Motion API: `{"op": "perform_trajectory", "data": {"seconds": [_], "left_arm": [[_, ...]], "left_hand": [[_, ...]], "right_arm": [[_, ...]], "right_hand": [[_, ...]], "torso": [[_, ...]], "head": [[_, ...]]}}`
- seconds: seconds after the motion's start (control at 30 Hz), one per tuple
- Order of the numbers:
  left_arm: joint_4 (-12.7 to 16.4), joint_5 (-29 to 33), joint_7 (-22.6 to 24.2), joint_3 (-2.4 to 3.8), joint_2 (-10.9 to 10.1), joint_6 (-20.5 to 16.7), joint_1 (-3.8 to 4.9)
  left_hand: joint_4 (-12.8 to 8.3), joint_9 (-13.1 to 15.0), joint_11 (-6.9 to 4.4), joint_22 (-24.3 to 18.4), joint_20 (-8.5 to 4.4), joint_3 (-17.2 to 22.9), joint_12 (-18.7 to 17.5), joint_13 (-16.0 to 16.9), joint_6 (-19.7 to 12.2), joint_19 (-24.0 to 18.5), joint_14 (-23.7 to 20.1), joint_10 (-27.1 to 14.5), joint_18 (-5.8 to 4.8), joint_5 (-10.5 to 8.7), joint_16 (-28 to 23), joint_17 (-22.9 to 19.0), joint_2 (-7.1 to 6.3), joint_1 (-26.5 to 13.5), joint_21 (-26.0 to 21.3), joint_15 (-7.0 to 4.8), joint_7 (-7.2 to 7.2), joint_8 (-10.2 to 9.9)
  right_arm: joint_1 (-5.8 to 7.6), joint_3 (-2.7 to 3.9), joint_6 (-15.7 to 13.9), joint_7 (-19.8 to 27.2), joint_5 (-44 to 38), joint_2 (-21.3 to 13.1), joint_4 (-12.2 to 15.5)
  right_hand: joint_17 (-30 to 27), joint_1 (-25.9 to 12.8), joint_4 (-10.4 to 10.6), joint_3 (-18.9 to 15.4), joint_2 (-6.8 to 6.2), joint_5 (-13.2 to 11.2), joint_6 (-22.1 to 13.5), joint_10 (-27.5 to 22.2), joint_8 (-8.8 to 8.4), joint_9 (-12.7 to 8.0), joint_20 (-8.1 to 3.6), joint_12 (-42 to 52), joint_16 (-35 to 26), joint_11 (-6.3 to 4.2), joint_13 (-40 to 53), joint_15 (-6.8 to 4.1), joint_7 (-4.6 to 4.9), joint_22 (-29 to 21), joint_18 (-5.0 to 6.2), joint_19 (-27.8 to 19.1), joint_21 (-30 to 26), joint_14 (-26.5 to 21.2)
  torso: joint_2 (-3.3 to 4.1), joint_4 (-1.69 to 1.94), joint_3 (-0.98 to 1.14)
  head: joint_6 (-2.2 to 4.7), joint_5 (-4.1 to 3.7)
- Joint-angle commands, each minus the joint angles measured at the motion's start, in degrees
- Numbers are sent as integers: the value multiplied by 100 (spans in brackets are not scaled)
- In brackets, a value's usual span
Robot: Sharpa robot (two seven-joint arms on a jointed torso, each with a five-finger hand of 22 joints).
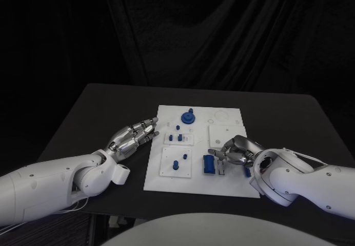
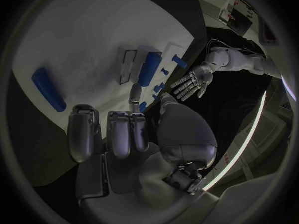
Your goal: Assemble the parts on the task board
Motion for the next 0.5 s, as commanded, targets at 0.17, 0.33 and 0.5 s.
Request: {"op": "perform_trajectory", "data": {"seconds": [0.17,0.33,0.5], "left_arm": [[10,22,120,5,-1,33,-9],[18,22,122,4,-11,15,-10],[30,22,118,4,-25,-2,-10]], "left_hand": [[-56,10,36,3,28,-3,27,8,39,2,5,2,108,42,-21,-10,-1,46,-6,12,42,42],[-61,11,34,3,26,-2,29,8,50,2,5,3,109,45,-21,-10,-4,47,-6,5,49,45],[-76,14,35,4,22,4,45,11,76,2,5,15,110,59,-21,-10,-9,51,-6,-3,64,52]], "right_arm": [[168,3,-55,358,107,-247,284],[287,1,319,82,124,-522,390],[325,-1,605,-245,-102,-794,418]], "right_hand": [[1288,787,-8,-99,-22,556,-74,587,181,88,6,15,-2,2,1505,5,-29,1256,51,253,60,566],[1313,871,-1,-123,-13,697,-71,587,203,90,1,15,10,-3,1505,0,-34,1269,41,272,97,571],[1403,1525,-187,13,-19,1488,-75,587,216,62,-37,15,55,-51,1505,-43,-86,1318,6,342,237,590]], "torso": [[-8,0,1],[-4,3,-2],[-5,7,-4]], "head": [[-1,6],[-1,-27],[-1,-95]]}}
